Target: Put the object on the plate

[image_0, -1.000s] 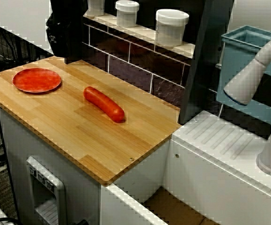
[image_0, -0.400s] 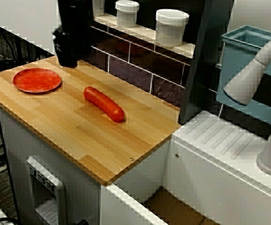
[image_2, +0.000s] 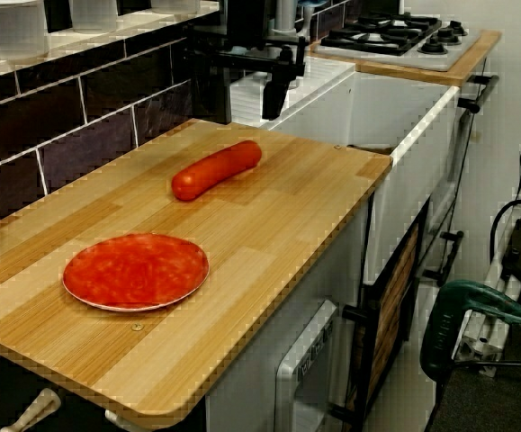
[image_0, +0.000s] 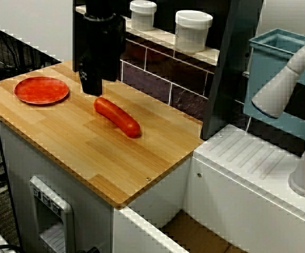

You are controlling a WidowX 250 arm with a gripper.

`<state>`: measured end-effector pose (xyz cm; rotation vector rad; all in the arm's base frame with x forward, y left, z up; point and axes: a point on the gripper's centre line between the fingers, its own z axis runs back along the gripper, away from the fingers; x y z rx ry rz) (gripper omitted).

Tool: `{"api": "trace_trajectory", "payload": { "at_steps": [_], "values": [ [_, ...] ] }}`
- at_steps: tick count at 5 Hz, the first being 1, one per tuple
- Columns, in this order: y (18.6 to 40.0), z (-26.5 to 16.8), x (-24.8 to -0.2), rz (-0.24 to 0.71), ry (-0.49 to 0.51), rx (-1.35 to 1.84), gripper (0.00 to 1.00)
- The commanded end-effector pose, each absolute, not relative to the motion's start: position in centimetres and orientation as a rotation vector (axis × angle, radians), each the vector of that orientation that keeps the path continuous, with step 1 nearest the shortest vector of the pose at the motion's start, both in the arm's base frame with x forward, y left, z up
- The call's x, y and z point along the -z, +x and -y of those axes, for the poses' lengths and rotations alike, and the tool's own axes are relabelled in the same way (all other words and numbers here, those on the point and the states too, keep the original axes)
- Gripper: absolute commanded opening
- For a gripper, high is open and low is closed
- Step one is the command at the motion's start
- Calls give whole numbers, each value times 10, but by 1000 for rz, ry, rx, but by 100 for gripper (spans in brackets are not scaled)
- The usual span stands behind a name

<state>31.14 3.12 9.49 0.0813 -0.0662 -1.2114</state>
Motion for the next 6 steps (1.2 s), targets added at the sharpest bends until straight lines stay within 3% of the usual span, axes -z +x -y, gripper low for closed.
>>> {"api": "trace_trajectory", "payload": {
  "at_steps": [1, 5, 6],
  "values": [
    [316, -18, -88, 76, 113, 1194, 100],
    [315, -13, -83, 76, 133, 1232, 100],
    [326, -12, -79, 80, 132, 1252, 100]
  ]
}}
